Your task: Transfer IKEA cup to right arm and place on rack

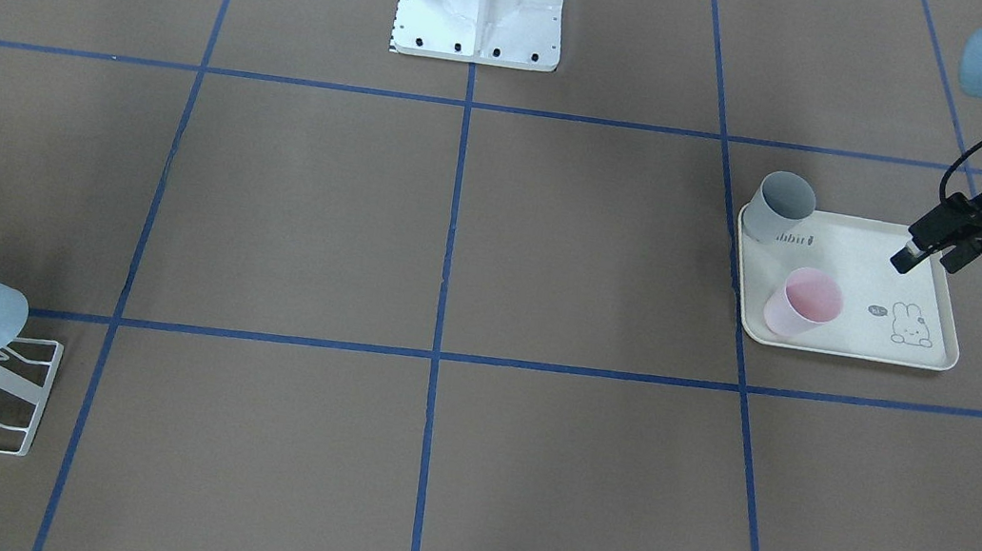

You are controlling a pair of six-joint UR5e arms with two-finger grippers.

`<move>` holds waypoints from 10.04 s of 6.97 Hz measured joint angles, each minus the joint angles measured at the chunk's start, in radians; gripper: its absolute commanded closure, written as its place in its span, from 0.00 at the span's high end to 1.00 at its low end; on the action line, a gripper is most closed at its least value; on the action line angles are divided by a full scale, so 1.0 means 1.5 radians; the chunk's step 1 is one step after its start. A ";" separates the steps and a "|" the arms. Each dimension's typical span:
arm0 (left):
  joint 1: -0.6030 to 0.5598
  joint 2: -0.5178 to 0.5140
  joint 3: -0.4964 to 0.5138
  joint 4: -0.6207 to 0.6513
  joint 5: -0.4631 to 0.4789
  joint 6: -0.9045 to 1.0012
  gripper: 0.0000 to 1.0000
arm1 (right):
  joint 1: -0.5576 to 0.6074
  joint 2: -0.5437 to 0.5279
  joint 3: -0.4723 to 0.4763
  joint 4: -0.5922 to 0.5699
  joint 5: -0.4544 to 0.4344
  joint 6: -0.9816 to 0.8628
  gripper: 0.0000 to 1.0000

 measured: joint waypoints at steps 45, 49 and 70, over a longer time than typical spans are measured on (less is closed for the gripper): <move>0.326 -0.399 0.120 -0.724 0.217 -0.998 0.00 | -0.402 -0.064 0.227 1.283 -0.266 1.246 0.98; 0.336 -0.407 0.121 -0.721 0.222 -0.998 0.00 | -0.407 -0.063 0.227 1.284 -0.266 1.247 0.85; 0.091 -0.332 0.144 -0.353 -0.014 -0.546 1.00 | -0.065 -0.172 0.250 0.842 0.006 0.803 0.08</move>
